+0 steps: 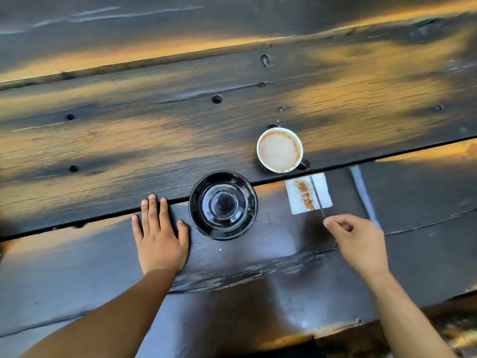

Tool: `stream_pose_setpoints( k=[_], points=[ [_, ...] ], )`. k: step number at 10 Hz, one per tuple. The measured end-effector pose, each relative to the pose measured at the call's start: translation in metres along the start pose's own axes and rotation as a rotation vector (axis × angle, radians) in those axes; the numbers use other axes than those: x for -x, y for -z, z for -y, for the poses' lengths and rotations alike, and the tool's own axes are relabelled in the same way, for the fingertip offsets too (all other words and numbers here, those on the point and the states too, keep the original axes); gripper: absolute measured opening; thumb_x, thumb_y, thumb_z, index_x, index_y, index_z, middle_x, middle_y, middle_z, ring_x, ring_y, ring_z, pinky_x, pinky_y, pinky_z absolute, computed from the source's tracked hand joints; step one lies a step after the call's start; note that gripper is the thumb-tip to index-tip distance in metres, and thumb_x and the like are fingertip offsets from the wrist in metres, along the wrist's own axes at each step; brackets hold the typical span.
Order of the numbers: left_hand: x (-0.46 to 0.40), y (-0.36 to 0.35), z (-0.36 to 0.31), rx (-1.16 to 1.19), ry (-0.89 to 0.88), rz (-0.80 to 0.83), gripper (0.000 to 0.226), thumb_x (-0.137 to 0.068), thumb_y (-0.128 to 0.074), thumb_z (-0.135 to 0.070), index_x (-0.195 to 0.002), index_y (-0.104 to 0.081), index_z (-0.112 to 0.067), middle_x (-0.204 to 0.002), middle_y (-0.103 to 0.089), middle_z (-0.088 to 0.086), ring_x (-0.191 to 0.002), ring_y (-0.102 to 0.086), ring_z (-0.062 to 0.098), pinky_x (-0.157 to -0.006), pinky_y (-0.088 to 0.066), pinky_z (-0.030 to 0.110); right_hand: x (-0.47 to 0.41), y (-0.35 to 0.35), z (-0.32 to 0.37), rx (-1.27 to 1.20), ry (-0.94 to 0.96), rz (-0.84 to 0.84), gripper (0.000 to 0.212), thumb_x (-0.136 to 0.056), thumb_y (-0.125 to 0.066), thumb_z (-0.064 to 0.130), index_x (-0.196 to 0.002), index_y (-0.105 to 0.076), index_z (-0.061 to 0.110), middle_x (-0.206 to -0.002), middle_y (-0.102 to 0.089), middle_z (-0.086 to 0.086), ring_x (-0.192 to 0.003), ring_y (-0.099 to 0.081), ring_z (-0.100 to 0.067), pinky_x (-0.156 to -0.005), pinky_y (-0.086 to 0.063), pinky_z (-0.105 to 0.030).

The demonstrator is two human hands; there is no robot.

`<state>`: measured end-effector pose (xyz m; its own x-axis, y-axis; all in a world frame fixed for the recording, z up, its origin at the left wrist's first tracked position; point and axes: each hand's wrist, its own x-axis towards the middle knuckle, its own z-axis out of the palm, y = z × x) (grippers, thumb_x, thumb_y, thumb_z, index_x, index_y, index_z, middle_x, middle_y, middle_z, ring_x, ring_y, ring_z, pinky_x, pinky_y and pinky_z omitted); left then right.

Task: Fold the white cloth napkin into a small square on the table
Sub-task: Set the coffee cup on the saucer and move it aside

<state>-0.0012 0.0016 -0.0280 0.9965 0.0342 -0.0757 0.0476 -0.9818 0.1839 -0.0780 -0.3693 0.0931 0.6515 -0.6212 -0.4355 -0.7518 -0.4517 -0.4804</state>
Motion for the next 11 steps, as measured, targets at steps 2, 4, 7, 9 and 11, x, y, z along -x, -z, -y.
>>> stream_pose_setpoints(
  k=[2, 4, 7, 9, 11],
  points=[
    [0.000, -0.001, 0.001, 0.014, -0.003, -0.019, 0.068, -0.093, -0.033, -0.042, -0.155, -0.030, -0.013, -0.166, -0.022, 0.010, -0.156, -0.011, 0.024, -0.126, -0.005, 0.048, -0.003, -0.027, -0.029, -0.051, -0.083, 0.102, 0.016, -0.084, -0.075, 0.030, -0.068, -0.075, 0.035, -0.069, -0.071, 0.026, -0.078, -0.066, 0.005, -0.067, -0.044, -0.016],
    [-0.001, 0.000, 0.001, 0.014, -0.002, -0.017, 0.068, -0.094, -0.032, -0.042, -0.155, -0.030, -0.013, -0.167, -0.021, 0.009, -0.156, -0.010, 0.024, -0.126, -0.005, 0.048, -0.022, -0.029, -0.035, 0.053, -0.111, 0.167, 0.030, -0.081, -0.077, 0.041, -0.065, -0.074, 0.017, -0.063, -0.070, 0.008, -0.068, -0.064, -0.007, -0.058, -0.044, -0.022],
    [-0.001, 0.001, 0.000, 0.013, -0.006, -0.031, 0.068, -0.093, -0.033, -0.041, -0.154, -0.032, -0.012, -0.166, -0.022, 0.010, -0.155, -0.012, 0.025, -0.126, -0.008, 0.050, -0.044, -0.012, -0.010, -0.003, 0.052, 0.159, 0.016, -0.089, -0.066, 0.037, -0.079, -0.071, 0.026, -0.066, -0.068, 0.015, -0.064, -0.061, -0.011, -0.060, -0.043, -0.023],
    [-0.001, 0.001, 0.000, 0.006, -0.006, -0.028, 0.068, -0.093, -0.033, -0.041, -0.154, -0.032, -0.012, -0.166, -0.022, 0.010, -0.156, -0.012, 0.024, -0.126, -0.008, 0.050, -0.086, -0.013, 0.045, -0.363, 0.190, 0.325, 0.023, -0.104, -0.041, 0.034, -0.112, -0.062, 0.039, -0.071, -0.064, 0.008, -0.050, -0.050, -0.010, -0.050, -0.042, -0.015],
    [-0.001, 0.000, 0.001, -0.006, -0.009, -0.030, 0.068, -0.094, -0.034, -0.042, -0.154, -0.032, -0.012, -0.166, -0.023, 0.010, -0.156, -0.013, 0.025, -0.126, -0.009, 0.050, -0.113, -0.021, 0.062, -0.232, 0.135, 0.471, 0.022, -0.107, -0.037, 0.032, -0.110, -0.057, 0.022, -0.077, -0.059, -0.002, -0.051, -0.049, -0.012, -0.046, -0.038, -0.018]
  ],
)
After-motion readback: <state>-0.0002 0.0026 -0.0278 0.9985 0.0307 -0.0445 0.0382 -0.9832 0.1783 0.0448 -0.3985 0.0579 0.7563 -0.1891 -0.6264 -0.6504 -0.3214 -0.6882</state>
